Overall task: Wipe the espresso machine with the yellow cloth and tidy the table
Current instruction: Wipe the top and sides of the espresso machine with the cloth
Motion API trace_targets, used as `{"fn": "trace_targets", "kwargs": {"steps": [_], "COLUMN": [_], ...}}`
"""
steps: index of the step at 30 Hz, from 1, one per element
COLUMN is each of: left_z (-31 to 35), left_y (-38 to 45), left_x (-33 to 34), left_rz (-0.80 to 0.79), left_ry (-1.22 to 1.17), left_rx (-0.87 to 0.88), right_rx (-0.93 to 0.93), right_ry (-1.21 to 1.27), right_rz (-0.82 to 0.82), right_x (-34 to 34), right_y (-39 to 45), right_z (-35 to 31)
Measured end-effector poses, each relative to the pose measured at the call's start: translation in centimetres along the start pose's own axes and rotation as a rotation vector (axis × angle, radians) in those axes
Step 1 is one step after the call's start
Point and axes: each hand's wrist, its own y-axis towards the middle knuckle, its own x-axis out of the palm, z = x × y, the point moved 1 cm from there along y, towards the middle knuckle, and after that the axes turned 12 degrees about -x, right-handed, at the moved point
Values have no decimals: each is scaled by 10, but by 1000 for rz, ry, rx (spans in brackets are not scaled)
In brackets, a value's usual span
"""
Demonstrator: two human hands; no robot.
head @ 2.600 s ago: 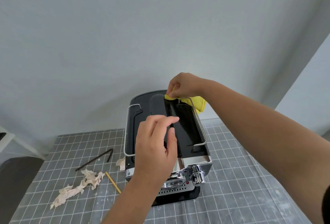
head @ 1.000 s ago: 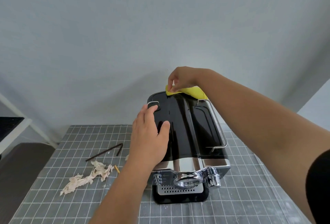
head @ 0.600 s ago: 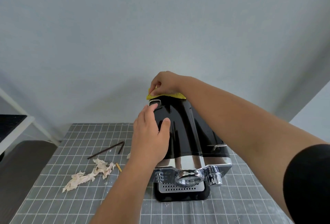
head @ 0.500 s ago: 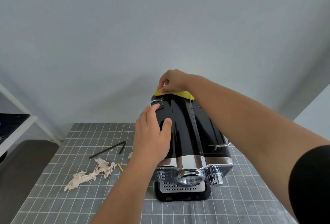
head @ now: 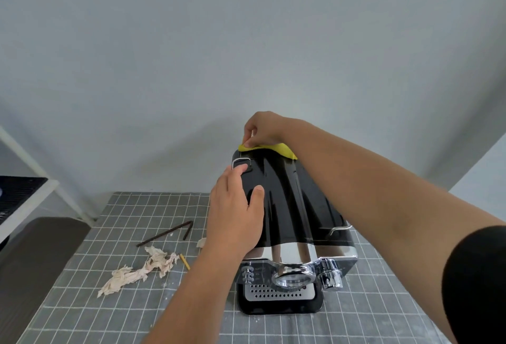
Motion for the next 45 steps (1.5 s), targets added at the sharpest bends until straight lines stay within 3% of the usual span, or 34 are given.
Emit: {"fn": "trace_targets", "kwargs": {"steps": [7, 17, 36, 45], "left_z": [-1, 2, 2, 0], "left_y": [1, -1, 0, 1], "left_x": [0, 0, 3, 4], "left_rz": [-2, 17, 46, 49], "left_ry": [4, 3, -2, -47], "left_rx": [4, -5, -21, -8], "right_rx": [2, 179, 334, 442], "right_ry": [-69, -14, 872, 781], "right_rz": [-28, 103, 511, 592], "right_x": [-10, -24, 31, 26], "right_y": [-6, -81, -148, -117], "right_z": [8, 67, 93, 90]}}
